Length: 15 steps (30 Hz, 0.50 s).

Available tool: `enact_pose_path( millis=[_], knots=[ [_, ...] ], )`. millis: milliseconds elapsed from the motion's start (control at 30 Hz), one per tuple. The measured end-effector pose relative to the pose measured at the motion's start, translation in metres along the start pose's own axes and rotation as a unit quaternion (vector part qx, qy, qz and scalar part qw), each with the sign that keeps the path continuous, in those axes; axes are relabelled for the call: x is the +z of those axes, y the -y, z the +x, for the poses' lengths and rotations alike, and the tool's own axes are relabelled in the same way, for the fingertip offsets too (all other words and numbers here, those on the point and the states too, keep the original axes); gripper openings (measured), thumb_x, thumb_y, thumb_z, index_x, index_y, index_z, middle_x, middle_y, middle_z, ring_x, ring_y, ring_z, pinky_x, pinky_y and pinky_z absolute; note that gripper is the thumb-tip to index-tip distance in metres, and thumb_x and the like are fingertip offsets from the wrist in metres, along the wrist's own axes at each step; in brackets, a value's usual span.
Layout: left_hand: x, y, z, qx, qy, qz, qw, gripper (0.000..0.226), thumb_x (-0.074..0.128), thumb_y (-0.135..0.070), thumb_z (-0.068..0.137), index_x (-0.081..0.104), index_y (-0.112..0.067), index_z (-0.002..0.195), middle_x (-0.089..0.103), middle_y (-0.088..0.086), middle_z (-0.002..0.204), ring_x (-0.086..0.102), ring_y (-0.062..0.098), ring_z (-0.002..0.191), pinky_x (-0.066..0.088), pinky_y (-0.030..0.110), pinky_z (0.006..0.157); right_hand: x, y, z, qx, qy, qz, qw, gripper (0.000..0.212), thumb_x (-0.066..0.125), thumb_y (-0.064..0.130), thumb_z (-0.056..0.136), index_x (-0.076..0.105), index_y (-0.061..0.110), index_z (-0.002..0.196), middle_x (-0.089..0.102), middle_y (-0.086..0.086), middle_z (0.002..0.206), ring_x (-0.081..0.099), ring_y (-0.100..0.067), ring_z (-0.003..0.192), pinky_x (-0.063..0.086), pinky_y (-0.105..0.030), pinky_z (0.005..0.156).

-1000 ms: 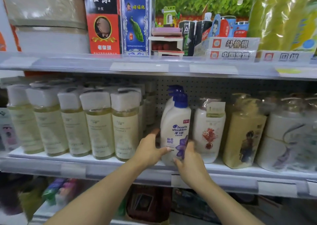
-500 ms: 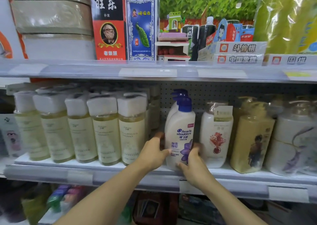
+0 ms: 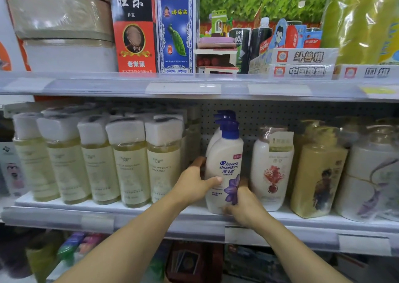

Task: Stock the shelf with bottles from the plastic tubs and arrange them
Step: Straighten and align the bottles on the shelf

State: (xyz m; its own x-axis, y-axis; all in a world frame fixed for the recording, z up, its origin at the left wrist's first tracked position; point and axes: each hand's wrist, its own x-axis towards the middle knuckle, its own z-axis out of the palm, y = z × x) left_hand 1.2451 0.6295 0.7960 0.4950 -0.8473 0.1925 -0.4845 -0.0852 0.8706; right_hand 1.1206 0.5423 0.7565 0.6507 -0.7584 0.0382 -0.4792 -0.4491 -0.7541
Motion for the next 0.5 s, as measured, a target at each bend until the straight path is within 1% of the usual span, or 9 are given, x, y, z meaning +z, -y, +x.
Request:
enact_pose_path(
  millis=[67,133,200,233,300,367,400,500],
  knots=[
    [0.0,0.001,0.0,0.0,0.002,-0.007,1.0,0.048,0.071,-0.022,0.085,0.046,-0.019,0.125,0.064,0.0,0.118,0.062,0.018,0.106,0.053,0.037,0.091,0.002,-0.001,0.002,-0.002,0.0,-0.001,1.0,0.057,0.07,0.009,0.079,0.038,0.015,0.125,0.056,0.002,0.108,0.054,-0.014,0.092,0.043,-0.021,0.076],
    [-0.001,0.003,0.001,0.002,0.0,-0.009,1.0,0.048,0.07,-0.022,0.085,0.044,-0.019,0.125,0.063,0.0,0.119,0.061,0.018,0.107,0.053,0.038,0.092,0.004,-0.001,0.003,-0.004,0.001,-0.004,1.0,0.055,0.069,0.01,0.08,0.037,0.014,0.125,0.056,0.003,0.107,0.054,-0.014,0.092,0.044,-0.021,0.076],
    [-0.004,0.006,0.002,0.001,-0.001,-0.009,1.0,0.051,0.071,-0.023,0.084,0.044,-0.019,0.127,0.063,0.001,0.12,0.061,0.018,0.107,0.053,0.039,0.093,0.006,0.001,0.003,-0.003,0.003,-0.005,1.0,0.057,0.068,0.012,0.08,0.034,0.016,0.125,0.056,0.003,0.111,0.056,-0.016,0.097,0.047,-0.024,0.08],
    [-0.005,0.007,0.002,0.0,-0.001,-0.009,1.0,0.055,0.073,-0.023,0.083,0.042,-0.019,0.129,0.063,0.001,0.12,0.061,0.017,0.107,0.053,0.038,0.093,0.007,0.002,0.002,0.0,0.004,0.002,1.0,0.058,0.069,0.012,0.079,0.032,0.018,0.125,0.056,0.002,0.116,0.057,-0.017,0.101,0.048,-0.025,0.083],
    [-0.006,0.01,0.004,0.0,-0.003,-0.01,1.0,0.071,0.078,-0.025,0.077,0.036,-0.021,0.134,0.063,-0.002,0.121,0.061,0.015,0.106,0.054,0.037,0.092,0.009,0.004,0.0,-0.004,-0.009,0.026,1.0,0.057,0.068,0.011,0.08,0.029,0.021,0.121,0.055,0.002,0.121,0.057,-0.018,0.106,0.048,-0.026,0.085],
    [-0.006,0.011,0.006,-0.005,0.01,-0.014,1.0,0.087,0.082,-0.026,0.072,0.026,-0.025,0.14,0.061,-0.004,0.122,0.061,0.014,0.106,0.054,0.031,0.089,0.008,0.006,0.0,-0.016,-0.03,0.027,0.999,0.052,0.065,0.011,0.083,0.028,0.02,0.119,0.054,0.0,0.124,0.056,-0.019,0.108,0.048,-0.027,0.088],
    [-0.006,0.01,0.006,-0.011,0.019,-0.018,1.0,0.091,0.083,-0.025,0.072,0.023,-0.026,0.141,0.06,-0.003,0.123,0.06,0.014,0.107,0.053,0.029,0.088,0.007,0.007,0.0,-0.017,-0.03,0.022,0.999,0.051,0.064,0.011,0.084,0.029,0.018,0.121,0.054,0.0,0.125,0.056,-0.019,0.109,0.048,-0.028,0.09],
    [-0.004,0.009,0.009,-0.016,0.022,-0.028,0.999,0.084,0.082,-0.02,0.072,0.031,-0.023,0.138,0.062,-0.001,0.122,0.061,0.016,0.106,0.053,0.031,0.089,0.003,0.01,0.002,-0.02,-0.013,0.027,0.999,0.054,0.064,0.01,0.085,0.029,0.017,0.125,0.051,0.002,0.127,0.054,-0.02,0.112,0.046,-0.029,0.093]
  ],
)
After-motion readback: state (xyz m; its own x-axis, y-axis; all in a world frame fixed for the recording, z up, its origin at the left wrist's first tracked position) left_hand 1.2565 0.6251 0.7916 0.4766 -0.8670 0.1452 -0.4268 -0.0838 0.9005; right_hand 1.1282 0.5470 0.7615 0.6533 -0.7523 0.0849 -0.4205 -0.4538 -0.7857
